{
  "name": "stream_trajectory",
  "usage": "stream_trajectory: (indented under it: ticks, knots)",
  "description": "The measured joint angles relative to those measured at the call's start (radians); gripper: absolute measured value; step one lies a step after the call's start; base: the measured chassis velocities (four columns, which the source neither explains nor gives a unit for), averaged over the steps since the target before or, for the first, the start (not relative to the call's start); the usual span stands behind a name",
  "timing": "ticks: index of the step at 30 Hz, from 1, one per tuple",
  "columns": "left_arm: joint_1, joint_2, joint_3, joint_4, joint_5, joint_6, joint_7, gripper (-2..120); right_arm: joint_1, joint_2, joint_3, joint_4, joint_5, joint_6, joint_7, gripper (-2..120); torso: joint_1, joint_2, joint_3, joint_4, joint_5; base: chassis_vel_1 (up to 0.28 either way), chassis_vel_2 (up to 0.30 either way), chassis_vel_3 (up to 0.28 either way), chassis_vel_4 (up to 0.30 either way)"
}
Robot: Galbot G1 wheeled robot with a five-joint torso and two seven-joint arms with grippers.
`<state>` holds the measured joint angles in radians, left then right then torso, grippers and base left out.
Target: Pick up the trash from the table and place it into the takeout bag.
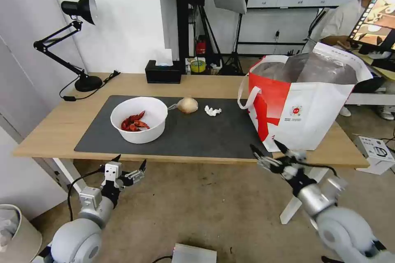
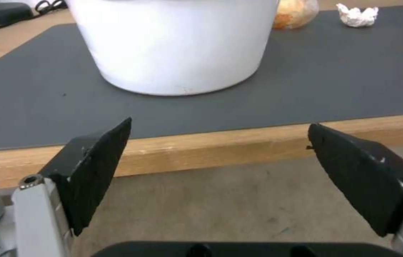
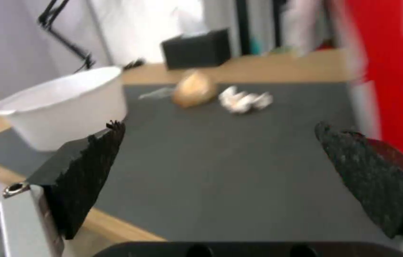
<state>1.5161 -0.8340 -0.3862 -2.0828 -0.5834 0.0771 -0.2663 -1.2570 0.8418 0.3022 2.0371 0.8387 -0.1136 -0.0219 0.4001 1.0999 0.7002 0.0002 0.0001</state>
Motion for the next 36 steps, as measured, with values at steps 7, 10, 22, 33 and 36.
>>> stream_trajectory:
  ticks: [7,10,22,33,36]
  knots:
    - [0.003,0.000,-0.009,-0.004,0.002,0.000,-0.007,100,0.255,0.017,-0.188,-0.115,0.045,-0.063,0.059,100,0.000,0.000,0.000,-0.0002,-0.0002,0.000,0.000,0.000,0.000]
    - [0.004,0.000,-0.009,-0.005,0.003,0.000,-0.012,100,0.348,0.039,-0.259,-0.159,0.063,-0.086,0.102,100,0.000,0.000,0.000,-0.0001,-0.0002,0.000,0.000,0.000,0.000]
    - [-0.003,-0.015,0.008,-0.004,0.012,0.000,-0.024,100,0.707,0.195,-0.518,-0.404,0.100,-0.209,0.338,100,0.000,0.000,0.000,-0.0002,-0.0003,0.000,0.000,0.000,0.000]
    - [-0.005,-0.037,0.021,0.009,0.025,0.001,-0.027,100,0.918,0.395,-0.586,-0.700,0.098,-0.323,0.525,100,0.000,0.000,0.000,-0.0001,-0.0003,0.000,0.000,0.000,0.000]
    - [-0.003,-0.037,0.020,0.007,0.026,0.001,-0.028,100,0.938,0.428,-0.579,-0.761,0.104,-0.336,0.532,100,0.000,0.000,0.000,-0.0001,-0.0003,0.000,0.000,0.000,0.000]
